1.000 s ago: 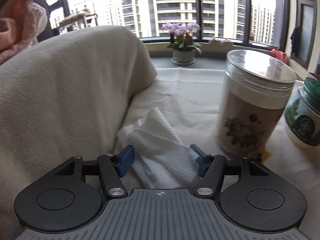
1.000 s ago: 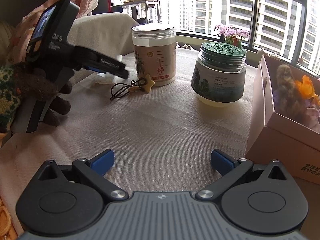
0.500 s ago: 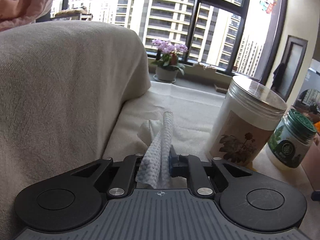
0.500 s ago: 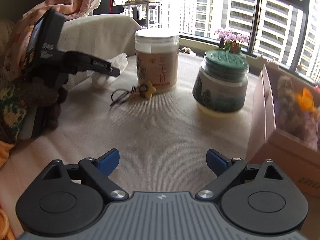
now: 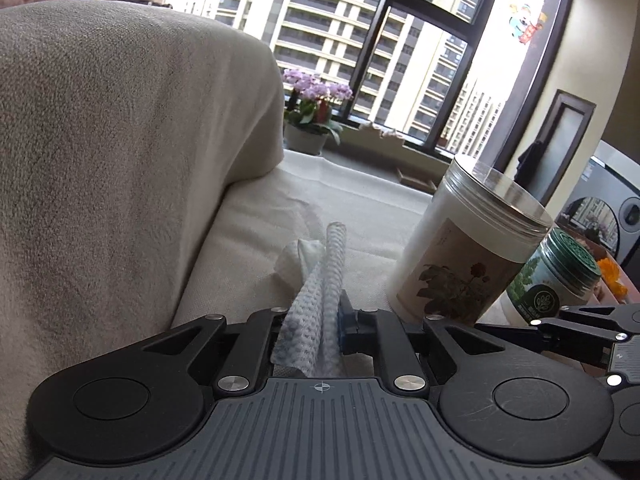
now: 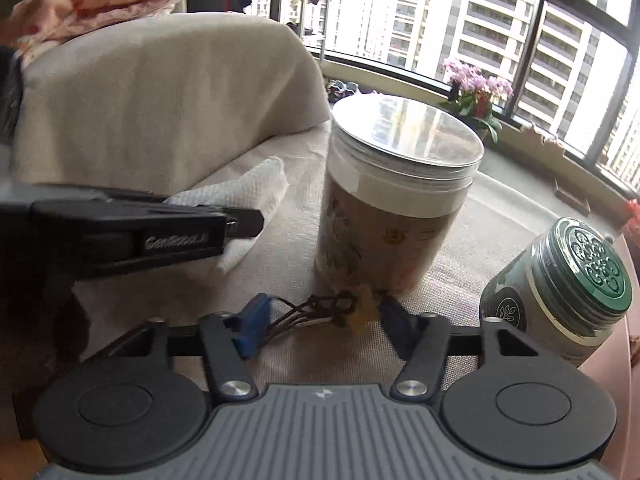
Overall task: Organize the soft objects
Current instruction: 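Grasp the black cord with yellow star charm with the right gripper, then drop the paper towel into the pink box with the left gripper while the right drops the cord in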
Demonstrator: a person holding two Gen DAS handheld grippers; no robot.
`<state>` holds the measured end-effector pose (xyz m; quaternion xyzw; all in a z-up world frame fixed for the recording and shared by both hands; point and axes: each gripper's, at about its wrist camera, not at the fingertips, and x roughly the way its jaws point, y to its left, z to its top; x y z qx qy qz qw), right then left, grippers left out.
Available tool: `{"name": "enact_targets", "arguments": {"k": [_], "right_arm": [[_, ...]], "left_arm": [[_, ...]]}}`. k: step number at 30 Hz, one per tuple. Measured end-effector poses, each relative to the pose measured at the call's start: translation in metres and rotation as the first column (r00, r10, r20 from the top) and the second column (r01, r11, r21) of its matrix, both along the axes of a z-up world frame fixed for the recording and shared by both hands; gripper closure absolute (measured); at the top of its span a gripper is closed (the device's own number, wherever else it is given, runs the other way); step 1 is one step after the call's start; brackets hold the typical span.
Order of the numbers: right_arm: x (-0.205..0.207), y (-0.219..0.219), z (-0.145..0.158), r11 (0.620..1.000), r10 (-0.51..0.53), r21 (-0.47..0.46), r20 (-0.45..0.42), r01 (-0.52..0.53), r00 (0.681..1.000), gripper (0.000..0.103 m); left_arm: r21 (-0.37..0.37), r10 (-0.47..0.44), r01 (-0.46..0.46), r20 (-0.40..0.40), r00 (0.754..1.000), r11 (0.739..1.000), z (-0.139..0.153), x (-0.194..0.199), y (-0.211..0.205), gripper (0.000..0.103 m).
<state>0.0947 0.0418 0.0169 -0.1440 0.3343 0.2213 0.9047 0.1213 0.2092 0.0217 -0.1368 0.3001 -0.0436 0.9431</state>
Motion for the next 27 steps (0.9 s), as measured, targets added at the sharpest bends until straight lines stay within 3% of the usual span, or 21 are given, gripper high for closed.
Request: {"name": "enact_targets", "arguments": {"k": [6,14,18,21,24,27], "right_arm": [[-0.011,-0.012,0.015,1.0,-0.019,0.023,-0.004,0.02,1.0,0.091],[-0.056,-0.071,0.038,0.99,-0.085,0.115,0.022,0.082,0.996,0.092],[-0.089,-0.112,0.048,0.981,-0.125,0.156,0.037,0.118,0.992,0.092],[-0.12,-0.144,0.059,0.974,-0.173,0.159,0.078,0.159,0.982,0.092],[-0.153,-0.176,0.072,0.965,-0.234,0.157,0.139,0.212,0.962,0.092],[-0.182,-0.211,0.088,0.953,-0.288,0.16,0.21,0.257,0.934,0.092]], "left_arm": [[0.002,-0.004,0.004,0.008,1.0,1.0,0.0,-0.002,-0.001,0.088],[0.072,-0.014,0.009,0.06,0.998,0.997,0.009,-0.028,-0.013,0.088],[0.061,-0.14,0.135,0.094,0.986,0.989,0.021,-0.074,-0.045,0.088],[0.038,-0.314,0.312,0.09,0.945,0.949,0.029,-0.106,-0.08,0.088],[0.054,-0.473,0.47,0.076,0.878,0.881,0.045,-0.126,-0.119,0.088],[0.054,-0.57,0.567,0.089,0.817,0.822,0.067,-0.133,-0.15,0.088]]}}
